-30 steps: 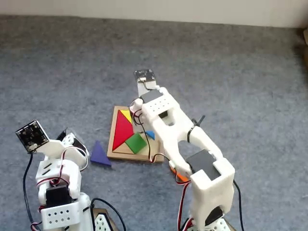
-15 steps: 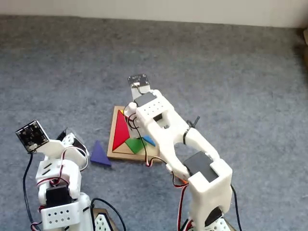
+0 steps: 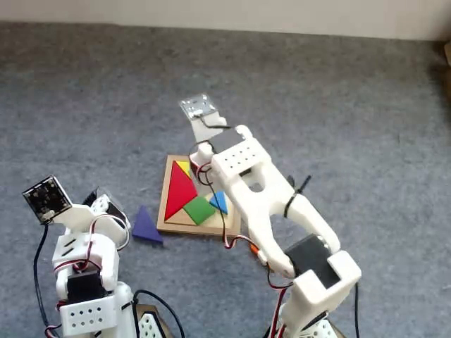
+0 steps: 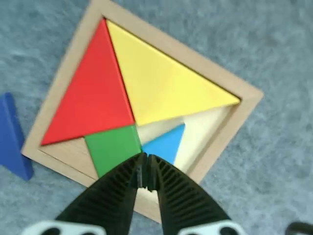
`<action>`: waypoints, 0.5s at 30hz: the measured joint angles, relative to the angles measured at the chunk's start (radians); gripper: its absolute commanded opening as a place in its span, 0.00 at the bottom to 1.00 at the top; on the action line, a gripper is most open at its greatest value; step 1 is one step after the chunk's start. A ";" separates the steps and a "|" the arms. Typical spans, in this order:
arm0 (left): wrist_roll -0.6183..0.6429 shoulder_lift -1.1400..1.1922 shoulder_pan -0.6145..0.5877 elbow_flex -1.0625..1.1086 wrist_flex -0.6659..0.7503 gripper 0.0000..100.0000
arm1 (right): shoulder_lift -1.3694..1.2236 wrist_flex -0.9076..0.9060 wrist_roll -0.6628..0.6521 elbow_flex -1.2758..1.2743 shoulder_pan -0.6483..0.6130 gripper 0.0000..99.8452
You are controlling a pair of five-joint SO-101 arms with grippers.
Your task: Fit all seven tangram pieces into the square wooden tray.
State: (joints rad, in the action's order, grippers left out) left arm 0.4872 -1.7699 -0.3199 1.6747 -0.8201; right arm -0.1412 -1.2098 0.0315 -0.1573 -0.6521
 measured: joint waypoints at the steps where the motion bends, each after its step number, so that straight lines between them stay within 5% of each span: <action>1: 0.000 0.000 0.000 0.000 0.000 0.05 | 0.002 -0.002 -0.003 -0.020 0.005 0.01; 15: 0.000 0.000 0.000 0.000 0.000 0.05 | 0.003 0.153 -0.005 -0.203 0.008 0.01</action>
State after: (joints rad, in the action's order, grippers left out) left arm 0.4872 -1.7699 -0.3199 1.6747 -0.8201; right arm -0.1381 -1.0564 0.0269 -0.3598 -0.6444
